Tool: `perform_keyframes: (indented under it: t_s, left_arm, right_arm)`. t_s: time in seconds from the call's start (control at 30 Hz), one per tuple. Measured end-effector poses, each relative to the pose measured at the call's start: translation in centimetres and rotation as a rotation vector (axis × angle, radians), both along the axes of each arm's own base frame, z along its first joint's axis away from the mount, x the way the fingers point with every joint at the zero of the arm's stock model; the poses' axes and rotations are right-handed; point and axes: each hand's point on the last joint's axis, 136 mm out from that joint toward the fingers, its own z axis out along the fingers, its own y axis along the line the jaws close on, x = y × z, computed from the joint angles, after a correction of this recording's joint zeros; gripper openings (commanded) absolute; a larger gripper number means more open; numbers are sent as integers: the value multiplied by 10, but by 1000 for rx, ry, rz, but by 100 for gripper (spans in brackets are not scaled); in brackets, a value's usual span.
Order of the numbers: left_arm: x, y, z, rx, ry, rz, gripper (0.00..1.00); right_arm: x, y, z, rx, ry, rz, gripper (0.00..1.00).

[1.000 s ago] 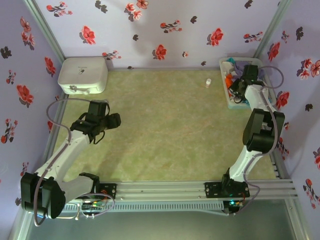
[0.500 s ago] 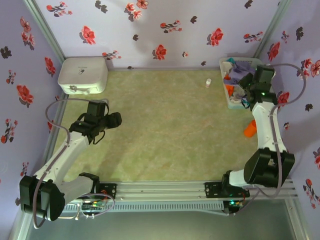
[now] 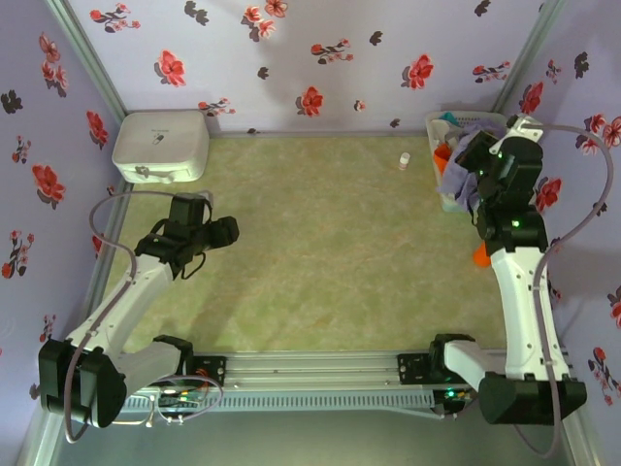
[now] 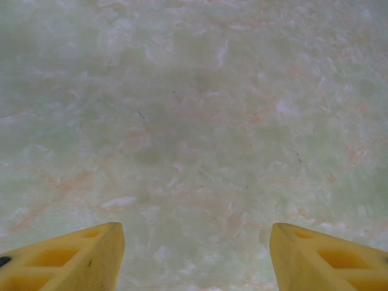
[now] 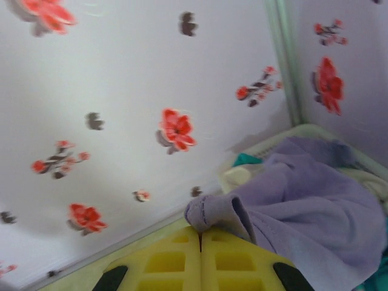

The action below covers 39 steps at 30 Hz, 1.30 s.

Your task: Fold and stack the t-shirts

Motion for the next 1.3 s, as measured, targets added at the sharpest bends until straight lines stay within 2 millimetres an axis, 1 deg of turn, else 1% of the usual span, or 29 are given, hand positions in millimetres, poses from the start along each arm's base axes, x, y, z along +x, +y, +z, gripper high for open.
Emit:
perform_keyframes:
  t_s: [0.1,0.2,0.3,0.37,0.4,0.5,0.6,0.67,0.73,0.87,0.9,0.97,1.13,1.17,1.23,1.3]
  left_arm:
    - [0,0,1,4,1,-4,66]
    - [0,0,7,7,-4,-8,67]
    - [4,-1,19,6,-24,-13,67]
    - [5,-1,25,8,-36,-17,67]
    - [6,0,27,10,-38,-17,67]
    - [6,2,33,15,-40,-17,67]
    - [5,4,36,24,-36,-18,68]
    - [5,7,39,33,-33,-18,68]
    - [4,10,42,40,-28,-14,68]
    - [0,15,50,55,-25,-18,68]
    - [-1,16,51,57,-24,-18,68]
    - [-4,18,54,59,-22,-13,68]
    - [-14,26,55,65,-5,-1,68]
    - [-16,27,55,68,-1,1,68]
    - [-19,29,54,72,6,4,69]
    - [-22,30,54,75,13,5,69]
  right_arm:
    - [-12,27,11,-13,-33,109,0]
    - [-26,59,15,-18,-39,229,0]
    - [-43,91,10,-26,-18,347,0]
    - [-55,115,0,-35,15,431,0]
    - [-60,123,-5,-40,28,460,0]
    - [-77,151,-24,-58,82,554,0]
    - [-88,176,-47,-71,132,632,0]
    - [-94,196,-70,-87,187,687,0]
    - [-96,214,-92,-106,245,728,0]
    - [-98,263,-137,-130,340,803,0]
    - [-99,273,-144,-135,353,815,0]
    - [-101,300,-160,-136,381,840,0]
    - [-102,351,-203,-97,459,861,0]
    - [-103,361,-212,-94,477,866,5]
    - [-105,378,-223,-98,500,871,3]
    - [-105,393,-226,-93,510,876,0]
